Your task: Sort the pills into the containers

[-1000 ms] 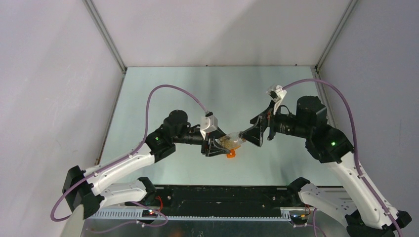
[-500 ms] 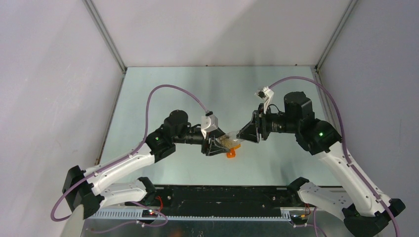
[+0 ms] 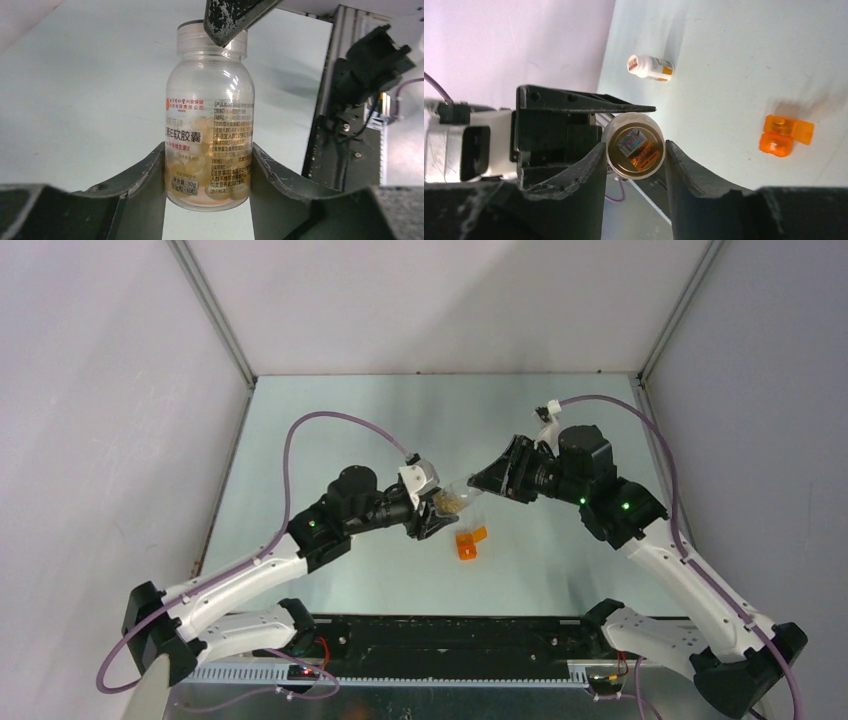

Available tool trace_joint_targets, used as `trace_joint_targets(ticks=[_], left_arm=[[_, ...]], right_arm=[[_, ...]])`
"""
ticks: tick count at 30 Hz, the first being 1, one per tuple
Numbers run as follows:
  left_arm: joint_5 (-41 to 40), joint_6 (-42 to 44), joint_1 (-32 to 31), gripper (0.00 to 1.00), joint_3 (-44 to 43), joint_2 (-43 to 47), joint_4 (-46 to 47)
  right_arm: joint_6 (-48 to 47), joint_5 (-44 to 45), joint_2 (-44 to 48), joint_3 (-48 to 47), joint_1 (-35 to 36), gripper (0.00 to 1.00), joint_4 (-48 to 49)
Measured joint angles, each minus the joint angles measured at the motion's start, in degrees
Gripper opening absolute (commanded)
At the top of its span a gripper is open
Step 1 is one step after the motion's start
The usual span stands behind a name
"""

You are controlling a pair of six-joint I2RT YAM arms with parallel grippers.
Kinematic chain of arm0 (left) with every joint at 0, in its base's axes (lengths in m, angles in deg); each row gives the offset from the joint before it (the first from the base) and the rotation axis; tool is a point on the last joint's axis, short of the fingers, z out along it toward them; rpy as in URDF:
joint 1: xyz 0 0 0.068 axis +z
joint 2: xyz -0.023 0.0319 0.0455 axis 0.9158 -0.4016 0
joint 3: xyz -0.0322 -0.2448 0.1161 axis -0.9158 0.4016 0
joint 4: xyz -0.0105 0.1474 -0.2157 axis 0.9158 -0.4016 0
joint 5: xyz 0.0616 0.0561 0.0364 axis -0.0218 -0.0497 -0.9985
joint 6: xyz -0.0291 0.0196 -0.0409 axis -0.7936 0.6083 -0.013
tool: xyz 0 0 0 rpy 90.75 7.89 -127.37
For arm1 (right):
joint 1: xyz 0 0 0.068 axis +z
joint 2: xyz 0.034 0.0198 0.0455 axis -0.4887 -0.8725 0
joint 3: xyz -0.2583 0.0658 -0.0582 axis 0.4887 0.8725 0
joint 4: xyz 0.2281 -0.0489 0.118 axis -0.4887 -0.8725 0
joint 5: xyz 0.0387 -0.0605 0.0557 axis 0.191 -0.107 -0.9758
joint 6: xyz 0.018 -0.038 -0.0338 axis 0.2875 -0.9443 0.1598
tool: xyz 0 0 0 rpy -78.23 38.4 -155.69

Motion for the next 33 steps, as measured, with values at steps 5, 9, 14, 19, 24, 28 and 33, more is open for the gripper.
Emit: trace_joint_targets(ticks=[5, 9, 14, 19, 24, 28, 33], left_arm=[[-4.87, 1.01, 0.00, 0.00, 0.00, 0.59, -0.02], [-5.60, 1.05, 0.00, 0.00, 0.00, 0.72, -0.07], [-4.42, 1.22, 0.00, 0.00, 0.00, 0.70, -0.72], [0.00, 2.54, 0.00, 0.00, -0.66, 0.26, -2.78], [6.47, 4.15, 0.00, 0.00, -2.73, -0.74, -5.81], [11.41, 5.18, 0.00, 0.00, -3.82, -1.49, -7.34], [16.02, 5.57, 0.00, 0.00, -3.91, -2.01, -8.41]], right_arm=[[7.72, -0.22, -1.64, 1.01, -1.31, 0.92, 5.33], [5.62, -4.13, -1.64, 1.07, -3.41, 0.90, 9.38], [-5.31, -14.71, -0.44, 1.55, -5.92, 0.92, 11.41], [-21.22, -22.88, 1.62, 1.68, -6.78, 0.95, 7.13], [-34.86, -26.16, 2.89, 1.70, -6.69, 0.95, 0.79], [-42.40, -28.72, 3.19, 1.68, -6.71, 0.94, -2.93], [-48.87, -31.76, 3.30, 1.66, -6.62, 0.89, -7.23]])
